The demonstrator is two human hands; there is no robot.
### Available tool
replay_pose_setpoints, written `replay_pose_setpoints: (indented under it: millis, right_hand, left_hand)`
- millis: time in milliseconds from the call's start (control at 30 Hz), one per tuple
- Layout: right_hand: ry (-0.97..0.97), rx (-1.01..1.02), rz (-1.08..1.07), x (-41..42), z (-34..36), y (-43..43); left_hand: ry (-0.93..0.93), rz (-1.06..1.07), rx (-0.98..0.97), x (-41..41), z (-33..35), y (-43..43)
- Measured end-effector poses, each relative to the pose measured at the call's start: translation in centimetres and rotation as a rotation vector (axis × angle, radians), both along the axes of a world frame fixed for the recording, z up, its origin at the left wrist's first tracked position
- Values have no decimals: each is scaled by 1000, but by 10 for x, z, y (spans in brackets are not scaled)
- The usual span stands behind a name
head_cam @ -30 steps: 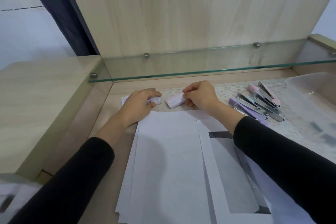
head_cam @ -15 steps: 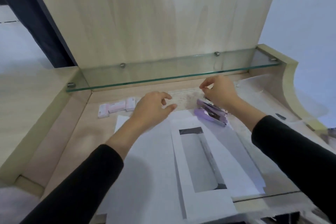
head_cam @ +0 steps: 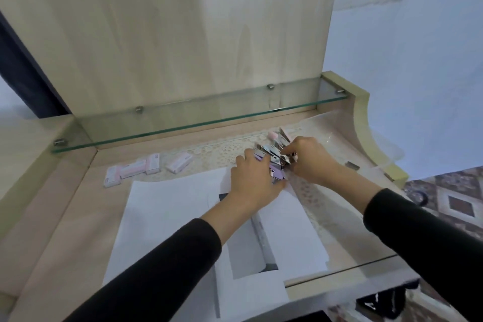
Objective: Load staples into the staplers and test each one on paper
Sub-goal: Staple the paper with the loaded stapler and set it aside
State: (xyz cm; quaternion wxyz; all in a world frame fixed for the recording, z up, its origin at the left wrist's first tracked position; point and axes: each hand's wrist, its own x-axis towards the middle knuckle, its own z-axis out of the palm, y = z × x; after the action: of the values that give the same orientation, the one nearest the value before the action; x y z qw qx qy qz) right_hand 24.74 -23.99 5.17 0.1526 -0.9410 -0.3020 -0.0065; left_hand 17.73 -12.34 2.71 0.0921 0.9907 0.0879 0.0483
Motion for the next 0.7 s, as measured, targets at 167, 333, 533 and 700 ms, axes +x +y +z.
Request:
replay_pose_setpoints:
  millis: [167, 333, 533, 700]
  right_hand:
    - [-9, 88, -2, 5, -7, -6]
    - [-41, 77, 20, 8, -12, -1]
    - [-78, 43, -36, -8, -5, 1]
    - [64, 52, 255, -59, -7, 4]
  left_hand:
    - [53, -24, -26, 9, 0, 20]
    - [78, -80, -97, 19, -4, 42]
    - [29, -135, -184, -1, 2, 56]
    - [73, -8, -103, -57, 12, 73]
